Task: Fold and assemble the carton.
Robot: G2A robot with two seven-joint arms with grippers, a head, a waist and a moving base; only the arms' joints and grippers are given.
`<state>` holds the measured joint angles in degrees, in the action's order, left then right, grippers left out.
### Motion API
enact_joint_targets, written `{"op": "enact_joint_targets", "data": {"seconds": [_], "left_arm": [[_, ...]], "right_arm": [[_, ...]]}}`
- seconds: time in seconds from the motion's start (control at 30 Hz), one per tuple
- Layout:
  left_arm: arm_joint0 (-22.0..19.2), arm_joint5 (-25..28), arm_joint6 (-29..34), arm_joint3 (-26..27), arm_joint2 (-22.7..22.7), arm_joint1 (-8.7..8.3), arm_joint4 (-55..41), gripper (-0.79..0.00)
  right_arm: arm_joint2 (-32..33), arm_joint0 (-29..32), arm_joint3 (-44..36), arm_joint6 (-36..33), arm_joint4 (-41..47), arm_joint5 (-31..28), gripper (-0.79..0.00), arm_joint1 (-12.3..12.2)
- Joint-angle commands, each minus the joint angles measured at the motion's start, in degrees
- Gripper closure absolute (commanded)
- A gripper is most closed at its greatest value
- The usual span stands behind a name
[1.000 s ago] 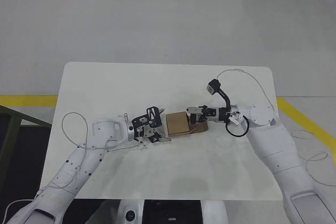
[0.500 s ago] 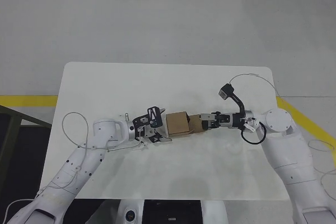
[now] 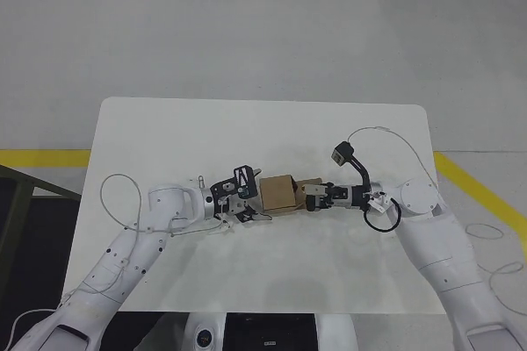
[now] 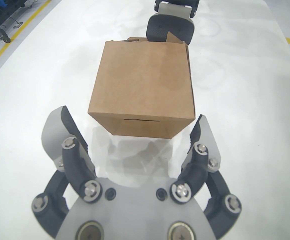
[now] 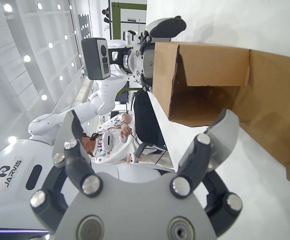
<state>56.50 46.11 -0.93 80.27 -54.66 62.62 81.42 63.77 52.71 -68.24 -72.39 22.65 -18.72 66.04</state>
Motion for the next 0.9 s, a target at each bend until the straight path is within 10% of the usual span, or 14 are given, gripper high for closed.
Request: {"op": "enact_joint_targets", "data": {"seconds": [0.0,0.87], "left_arm": [[-0.2,0.1,0.0,-0.2,0.2,0.08,0.0,-0.785],[-0.5,1.6,-0.9,-2.0,-0.4,0.08,1.0,-0.785]], "right_arm": [[-1.2,-1.1,1.1,-0.7,0.6,-0.9,-0.785,0.4],[-12.7,-11.2,11.4,-2.2,6.8,-4.1,-0.785,5.5]]}}
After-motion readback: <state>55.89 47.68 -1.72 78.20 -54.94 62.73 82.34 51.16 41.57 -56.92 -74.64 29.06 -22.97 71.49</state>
